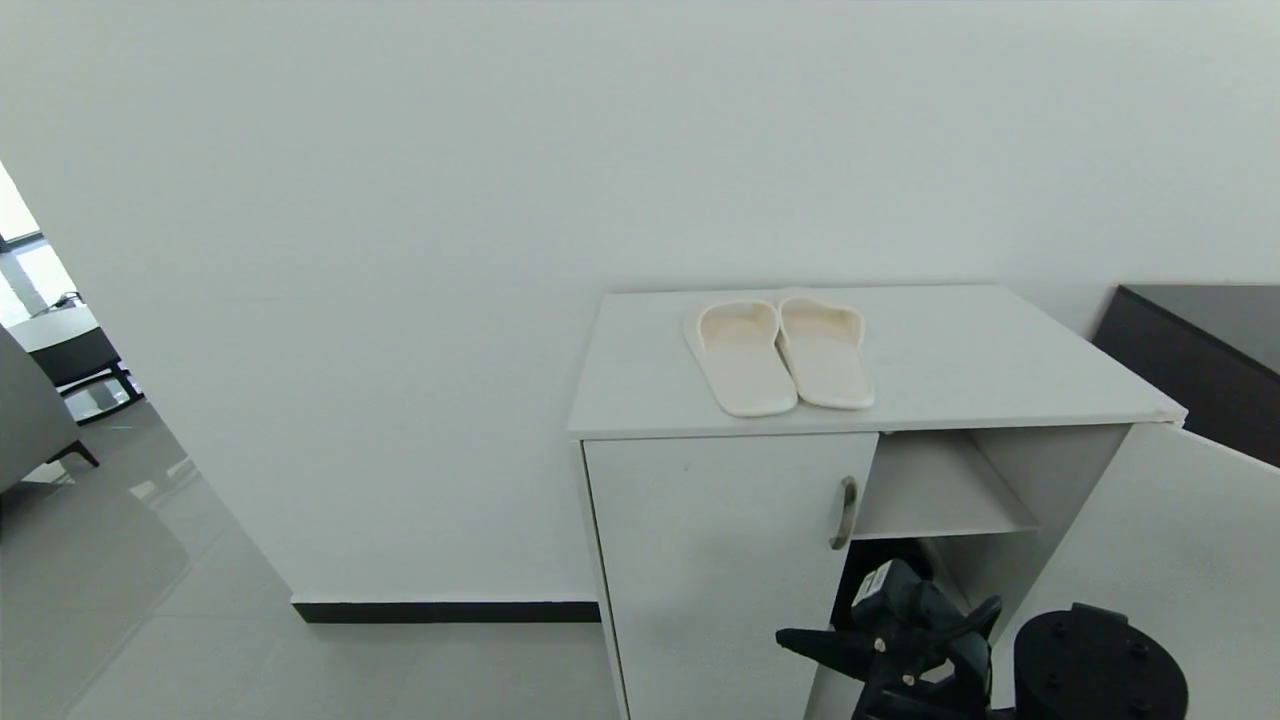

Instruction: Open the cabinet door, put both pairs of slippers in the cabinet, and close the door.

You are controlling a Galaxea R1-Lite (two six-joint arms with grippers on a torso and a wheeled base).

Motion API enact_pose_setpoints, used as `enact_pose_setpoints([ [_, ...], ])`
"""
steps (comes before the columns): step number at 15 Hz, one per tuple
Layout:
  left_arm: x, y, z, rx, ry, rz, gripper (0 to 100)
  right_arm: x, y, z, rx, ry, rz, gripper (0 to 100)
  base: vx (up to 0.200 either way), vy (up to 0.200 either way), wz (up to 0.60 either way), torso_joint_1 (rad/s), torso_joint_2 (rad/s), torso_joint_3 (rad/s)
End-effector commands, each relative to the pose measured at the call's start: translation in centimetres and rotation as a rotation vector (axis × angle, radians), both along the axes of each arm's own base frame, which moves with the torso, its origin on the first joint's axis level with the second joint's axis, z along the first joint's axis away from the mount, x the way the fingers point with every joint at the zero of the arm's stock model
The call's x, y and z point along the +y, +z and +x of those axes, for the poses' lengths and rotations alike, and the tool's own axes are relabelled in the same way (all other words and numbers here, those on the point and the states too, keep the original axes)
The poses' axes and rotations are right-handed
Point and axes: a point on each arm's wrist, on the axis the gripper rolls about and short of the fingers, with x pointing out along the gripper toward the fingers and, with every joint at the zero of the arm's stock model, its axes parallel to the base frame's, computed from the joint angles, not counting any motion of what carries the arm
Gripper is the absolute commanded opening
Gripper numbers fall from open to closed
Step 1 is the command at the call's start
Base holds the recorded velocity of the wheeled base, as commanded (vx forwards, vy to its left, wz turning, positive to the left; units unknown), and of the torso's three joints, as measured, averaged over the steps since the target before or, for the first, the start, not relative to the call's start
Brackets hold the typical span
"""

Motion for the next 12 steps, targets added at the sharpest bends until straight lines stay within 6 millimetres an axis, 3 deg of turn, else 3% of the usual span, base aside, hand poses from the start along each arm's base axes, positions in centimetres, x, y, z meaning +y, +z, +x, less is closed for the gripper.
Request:
enact_pose_setpoints([
  [1, 0.0, 0.0, 0.0, 0.0, 0.0, 0.0, 0, 0.0, -0.04, -0.03, 0.001, 0.003, -0.001, 100, 0.0, 0.0, 0.0, 0.242, -0.54, -0.29],
  [12, 0.0, 0.0, 0.0, 0.0, 0.0, 0.0, 0, 0.17, -0.2, 0.09, -0.002, 0.003, 0.004, 100, 0.0, 0.0, 0.0, 0.26, -0.54, -0.292],
])
